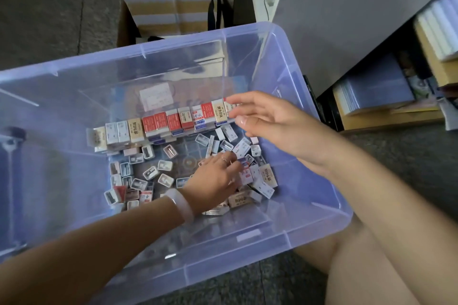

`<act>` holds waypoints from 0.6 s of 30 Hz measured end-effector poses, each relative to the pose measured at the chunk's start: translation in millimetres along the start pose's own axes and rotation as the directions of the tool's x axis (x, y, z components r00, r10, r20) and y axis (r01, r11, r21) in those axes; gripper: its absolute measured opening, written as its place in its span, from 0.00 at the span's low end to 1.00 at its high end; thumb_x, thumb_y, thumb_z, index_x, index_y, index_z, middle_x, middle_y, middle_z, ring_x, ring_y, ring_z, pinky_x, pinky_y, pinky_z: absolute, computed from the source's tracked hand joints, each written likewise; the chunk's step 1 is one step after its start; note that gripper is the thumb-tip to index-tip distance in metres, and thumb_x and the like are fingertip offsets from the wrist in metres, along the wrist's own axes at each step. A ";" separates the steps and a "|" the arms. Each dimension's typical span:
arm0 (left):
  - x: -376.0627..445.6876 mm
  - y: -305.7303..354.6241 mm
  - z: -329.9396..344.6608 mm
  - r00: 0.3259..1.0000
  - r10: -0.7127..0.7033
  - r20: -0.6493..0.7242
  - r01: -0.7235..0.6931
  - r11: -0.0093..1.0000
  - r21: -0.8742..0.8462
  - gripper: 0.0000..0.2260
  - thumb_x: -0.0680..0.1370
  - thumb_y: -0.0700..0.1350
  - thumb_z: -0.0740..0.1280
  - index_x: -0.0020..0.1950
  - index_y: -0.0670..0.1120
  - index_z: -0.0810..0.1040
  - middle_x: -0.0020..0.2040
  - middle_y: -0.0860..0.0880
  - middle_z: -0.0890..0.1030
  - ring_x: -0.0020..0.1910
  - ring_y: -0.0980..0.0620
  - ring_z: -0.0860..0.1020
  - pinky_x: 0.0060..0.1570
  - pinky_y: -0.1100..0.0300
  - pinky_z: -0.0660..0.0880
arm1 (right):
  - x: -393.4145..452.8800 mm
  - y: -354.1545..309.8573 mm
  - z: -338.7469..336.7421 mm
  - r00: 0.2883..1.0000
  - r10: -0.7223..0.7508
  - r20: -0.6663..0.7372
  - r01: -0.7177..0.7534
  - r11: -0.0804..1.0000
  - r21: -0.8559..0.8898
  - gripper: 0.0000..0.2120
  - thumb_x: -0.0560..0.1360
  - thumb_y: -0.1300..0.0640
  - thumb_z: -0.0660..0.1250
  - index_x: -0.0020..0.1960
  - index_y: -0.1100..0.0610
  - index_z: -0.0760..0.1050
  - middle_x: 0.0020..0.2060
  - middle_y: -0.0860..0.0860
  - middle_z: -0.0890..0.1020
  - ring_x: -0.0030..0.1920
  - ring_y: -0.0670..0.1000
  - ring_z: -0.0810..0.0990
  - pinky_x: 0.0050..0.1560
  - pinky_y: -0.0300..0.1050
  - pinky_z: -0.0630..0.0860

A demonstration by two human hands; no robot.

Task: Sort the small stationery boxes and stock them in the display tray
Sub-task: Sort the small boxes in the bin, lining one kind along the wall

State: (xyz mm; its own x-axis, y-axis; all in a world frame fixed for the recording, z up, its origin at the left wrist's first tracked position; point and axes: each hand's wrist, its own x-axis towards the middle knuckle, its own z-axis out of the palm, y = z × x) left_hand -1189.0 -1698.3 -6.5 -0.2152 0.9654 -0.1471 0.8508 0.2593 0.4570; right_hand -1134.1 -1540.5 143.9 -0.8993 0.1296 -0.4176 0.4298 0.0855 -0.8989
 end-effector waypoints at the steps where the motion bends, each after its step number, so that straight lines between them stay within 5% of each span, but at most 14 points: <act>1: 7.1 6.2 -0.7 0.999 0.033 -0.030 -0.033 0.999 0.026 0.14 0.72 0.51 0.60 0.50 0.43 0.76 0.46 0.42 0.78 0.41 0.43 0.79 0.41 0.52 0.77 | 2.2 1.1 1.6 1.000 0.006 0.008 -0.006 1.000 -0.011 0.13 0.78 0.58 0.62 0.61 0.47 0.71 0.58 0.49 0.78 0.54 0.39 0.77 0.55 0.34 0.73; 4: 19.6 18.0 0.7 0.998 0.053 0.032 -0.058 0.977 0.203 0.19 0.71 0.54 0.57 0.49 0.44 0.80 0.47 0.44 0.80 0.43 0.44 0.79 0.45 0.52 0.69 | 7.9 2.3 2.6 1.000 0.019 0.009 -0.019 0.999 -0.030 0.13 0.78 0.58 0.62 0.61 0.46 0.71 0.57 0.48 0.78 0.54 0.39 0.77 0.54 0.35 0.72; 9: 18.6 14.7 0.8 0.983 -0.010 0.185 -0.044 0.957 0.288 0.22 0.71 0.57 0.58 0.53 0.44 0.81 0.48 0.44 0.81 0.43 0.44 0.79 0.42 0.55 0.76 | 10.2 2.5 1.9 1.000 0.024 0.001 -0.024 0.999 -0.048 0.12 0.78 0.57 0.62 0.60 0.46 0.72 0.56 0.47 0.78 0.55 0.40 0.77 0.56 0.37 0.72; 14: 15.1 10.2 -9.9 0.959 -0.158 0.236 0.077 0.944 0.320 0.22 0.80 0.56 0.58 0.68 0.43 0.67 0.66 0.43 0.69 0.64 0.44 0.68 0.62 0.53 0.65 | 13.7 5.7 6.5 0.998 0.057 -0.014 -0.059 0.986 -0.154 0.10 0.78 0.55 0.61 0.57 0.42 0.72 0.54 0.45 0.78 0.57 0.43 0.76 0.63 0.46 0.71; 18: 2.5 1.5 -22.6 0.930 -0.206 0.304 0.174 0.976 0.128 0.13 0.81 0.49 0.59 0.59 0.41 0.70 0.58 0.46 0.75 0.52 0.49 0.76 0.50 0.59 0.71 | 18.5 7.7 12.7 0.997 0.078 -0.016 -0.080 0.960 -0.270 0.11 0.79 0.54 0.60 0.59 0.44 0.72 0.53 0.46 0.77 0.57 0.47 0.76 0.61 0.44 0.71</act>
State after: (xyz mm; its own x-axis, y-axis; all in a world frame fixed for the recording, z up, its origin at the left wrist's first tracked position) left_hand -1199.2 -1694.9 13.6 -0.2294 0.8366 -0.4974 0.8548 0.4176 0.3081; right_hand -1148.4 -1549.9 127.6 -0.8614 0.1519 -0.4846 0.5060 0.3385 -0.7933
